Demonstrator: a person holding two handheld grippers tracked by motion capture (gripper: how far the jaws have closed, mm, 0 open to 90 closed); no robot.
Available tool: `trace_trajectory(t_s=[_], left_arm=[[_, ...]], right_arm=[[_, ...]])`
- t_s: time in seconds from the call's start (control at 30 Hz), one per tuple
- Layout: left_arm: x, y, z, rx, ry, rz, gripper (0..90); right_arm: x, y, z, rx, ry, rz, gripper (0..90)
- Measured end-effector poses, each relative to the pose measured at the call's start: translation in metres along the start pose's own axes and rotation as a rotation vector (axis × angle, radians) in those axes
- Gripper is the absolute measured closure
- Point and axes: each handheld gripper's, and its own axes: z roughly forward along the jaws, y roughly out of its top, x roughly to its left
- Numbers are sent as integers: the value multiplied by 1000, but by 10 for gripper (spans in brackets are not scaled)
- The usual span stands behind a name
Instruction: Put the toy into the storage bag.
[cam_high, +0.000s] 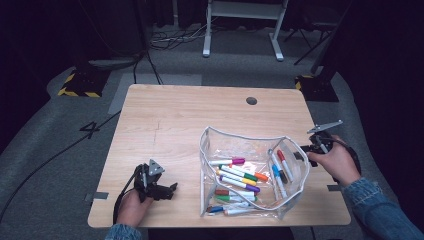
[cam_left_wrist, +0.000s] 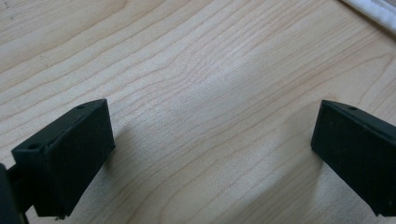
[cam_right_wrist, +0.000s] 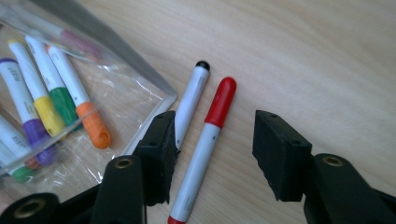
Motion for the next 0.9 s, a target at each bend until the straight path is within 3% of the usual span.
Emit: trace_trajectory(t_s=[0.3, 0.43, 0.53, 0.77, 0.9], left_arm=[[0, 0, 0, 0, 0, 0, 0], [0, 0, 0, 0, -1, -1, 0], [0, 0, 0, 0, -1, -1, 0], [0, 0, 0, 0, 0, 0, 0], [0, 0, 0, 0, 0, 0, 0]], right_arm=[[0, -21, 45, 73, 39, 31, 540], [0, -24, 57, 97, 24, 42, 602], [-2, -26, 60, 120, -10, 48, 655], [-10, -26, 61, 90, -80, 93, 770], [-14, -25, 60, 83, -65, 131, 771]])
